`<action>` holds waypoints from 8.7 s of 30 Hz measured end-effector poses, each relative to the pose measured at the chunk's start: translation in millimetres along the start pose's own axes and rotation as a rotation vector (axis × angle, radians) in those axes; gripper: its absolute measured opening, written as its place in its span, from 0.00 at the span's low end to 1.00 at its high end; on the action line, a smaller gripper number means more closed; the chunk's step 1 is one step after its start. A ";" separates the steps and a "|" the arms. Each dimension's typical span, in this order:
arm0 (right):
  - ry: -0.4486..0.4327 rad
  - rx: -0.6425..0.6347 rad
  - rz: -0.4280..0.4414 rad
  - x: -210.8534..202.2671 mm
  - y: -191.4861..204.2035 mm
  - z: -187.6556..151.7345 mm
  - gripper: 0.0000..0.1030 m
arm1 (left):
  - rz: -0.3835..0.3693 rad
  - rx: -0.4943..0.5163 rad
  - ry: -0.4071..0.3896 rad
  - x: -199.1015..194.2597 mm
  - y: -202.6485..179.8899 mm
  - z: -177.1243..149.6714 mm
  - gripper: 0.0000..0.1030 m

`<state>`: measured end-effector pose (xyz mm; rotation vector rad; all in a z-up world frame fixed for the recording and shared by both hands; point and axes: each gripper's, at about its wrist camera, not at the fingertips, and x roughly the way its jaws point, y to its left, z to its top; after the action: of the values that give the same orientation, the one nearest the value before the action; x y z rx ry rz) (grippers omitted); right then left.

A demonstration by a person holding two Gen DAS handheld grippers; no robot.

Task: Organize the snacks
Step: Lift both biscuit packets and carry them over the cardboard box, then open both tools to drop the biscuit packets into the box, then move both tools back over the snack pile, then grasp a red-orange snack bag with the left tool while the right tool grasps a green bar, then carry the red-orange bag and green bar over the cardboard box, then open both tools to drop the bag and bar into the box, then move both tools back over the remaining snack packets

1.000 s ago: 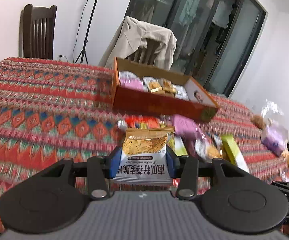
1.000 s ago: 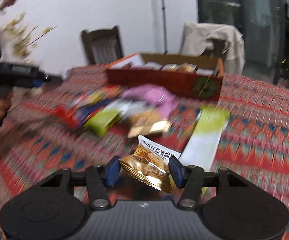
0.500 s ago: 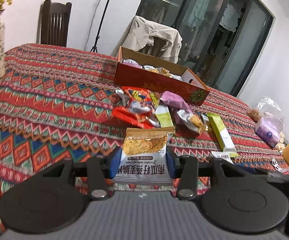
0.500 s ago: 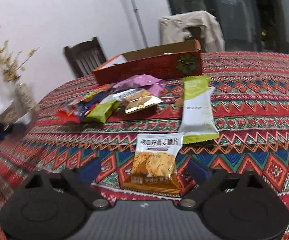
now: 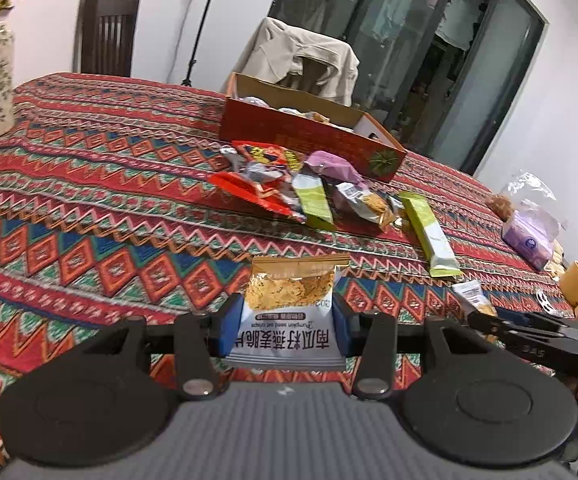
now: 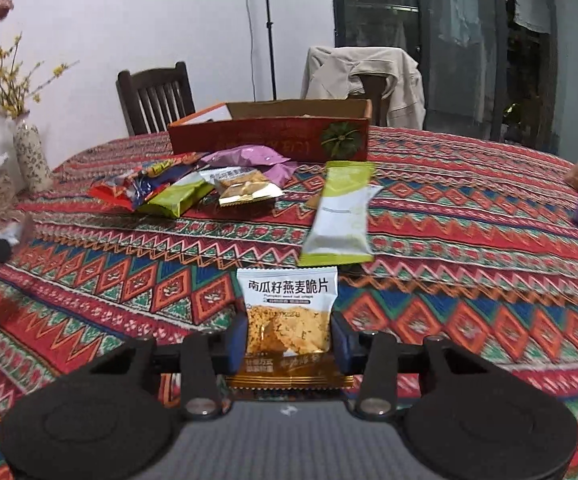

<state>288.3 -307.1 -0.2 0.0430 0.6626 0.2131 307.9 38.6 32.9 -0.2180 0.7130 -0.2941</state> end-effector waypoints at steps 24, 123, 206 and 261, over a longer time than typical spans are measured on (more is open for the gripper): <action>0.031 0.061 0.216 224.3 -44.0 275.2 0.41 | 0.128 0.173 -0.001 257.9 -17.6 258.8 0.45; -0.098 0.017 -0.040 -25.3 -44.6 9.6 0.95 | 0.132 0.188 -0.125 72.9 -24.7 58.0 1.00; -0.237 0.122 0.132 108.2 -74.0 243.5 0.38 | -0.106 0.132 -0.093 196.2 -101.7 258.5 0.52; -0.230 -0.144 -0.028 88.8 -56.1 262.2 0.79 | -0.004 0.202 -0.152 98.3 -28.0 203.2 0.93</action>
<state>527.8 -335.8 146.8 -0.0795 0.4169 0.2245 509.3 -1.3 131.0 -0.0492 0.5288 -0.3470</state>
